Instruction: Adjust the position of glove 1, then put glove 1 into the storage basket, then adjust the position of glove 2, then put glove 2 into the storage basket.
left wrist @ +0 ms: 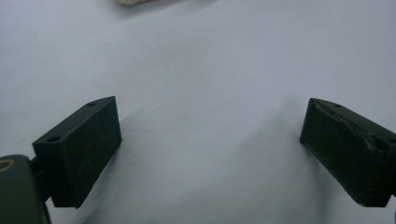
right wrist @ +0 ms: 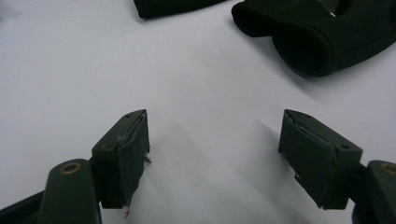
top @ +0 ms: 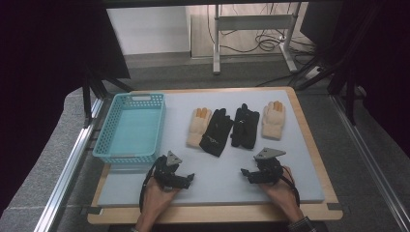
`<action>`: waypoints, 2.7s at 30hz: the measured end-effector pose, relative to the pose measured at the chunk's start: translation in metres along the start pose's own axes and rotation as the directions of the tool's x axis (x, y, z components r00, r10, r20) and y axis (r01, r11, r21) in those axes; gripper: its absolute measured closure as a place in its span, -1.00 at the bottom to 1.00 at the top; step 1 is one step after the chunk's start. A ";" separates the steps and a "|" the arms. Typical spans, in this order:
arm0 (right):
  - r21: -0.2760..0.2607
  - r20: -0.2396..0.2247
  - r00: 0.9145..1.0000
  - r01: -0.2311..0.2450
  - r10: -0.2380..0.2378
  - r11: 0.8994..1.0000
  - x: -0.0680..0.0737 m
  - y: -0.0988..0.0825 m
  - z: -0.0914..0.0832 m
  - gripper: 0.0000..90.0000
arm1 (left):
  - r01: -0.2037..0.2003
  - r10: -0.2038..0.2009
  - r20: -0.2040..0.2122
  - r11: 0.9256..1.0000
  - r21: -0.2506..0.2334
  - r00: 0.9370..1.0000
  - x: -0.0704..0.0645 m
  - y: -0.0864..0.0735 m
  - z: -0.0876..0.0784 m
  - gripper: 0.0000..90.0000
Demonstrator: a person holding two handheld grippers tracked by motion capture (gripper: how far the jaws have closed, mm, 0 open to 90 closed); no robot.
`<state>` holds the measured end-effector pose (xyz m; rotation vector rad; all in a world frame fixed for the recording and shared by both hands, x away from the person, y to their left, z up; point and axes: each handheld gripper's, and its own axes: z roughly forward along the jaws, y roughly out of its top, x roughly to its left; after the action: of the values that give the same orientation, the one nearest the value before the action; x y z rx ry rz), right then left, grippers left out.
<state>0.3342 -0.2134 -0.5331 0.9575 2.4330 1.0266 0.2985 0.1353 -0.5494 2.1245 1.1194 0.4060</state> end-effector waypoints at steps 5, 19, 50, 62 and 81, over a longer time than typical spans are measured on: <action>-0.001 0.002 1.000 0.003 -0.003 1.000 0.000 0.000 0.000 -0.50 | 0.004 -0.004 -0.001 1.000 -0.005 1.000 0.000 0.000 0.000 -0.88; 0.007 -0.009 1.000 0.000 0.000 1.000 0.000 0.000 0.000 -0.55 | 0.005 -0.005 0.000 1.000 -0.005 1.000 0.000 0.000 0.000 -0.88; -0.038 0.054 0.997 -0.057 0.059 0.998 -0.071 0.058 0.005 0.12 | 0.000 0.000 0.000 1.000 -0.003 1.000 0.000 0.000 0.000 -0.88; 0.005 0.105 0.992 -0.073 0.072 0.997 -0.103 0.098 0.058 -0.28 | -0.001 0.001 0.001 1.000 -0.003 1.000 0.000 0.000 0.000 -0.88; 0.070 0.088 0.984 -0.159 0.153 0.985 -0.113 0.097 0.085 0.76 | -0.001 0.001 0.000 1.000 -0.003 1.000 0.000 0.000 0.000 -0.88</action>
<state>0.5043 -0.1991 -0.5157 1.2086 2.3754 0.9287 0.2982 0.1356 -0.5496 2.1225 1.1168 0.4078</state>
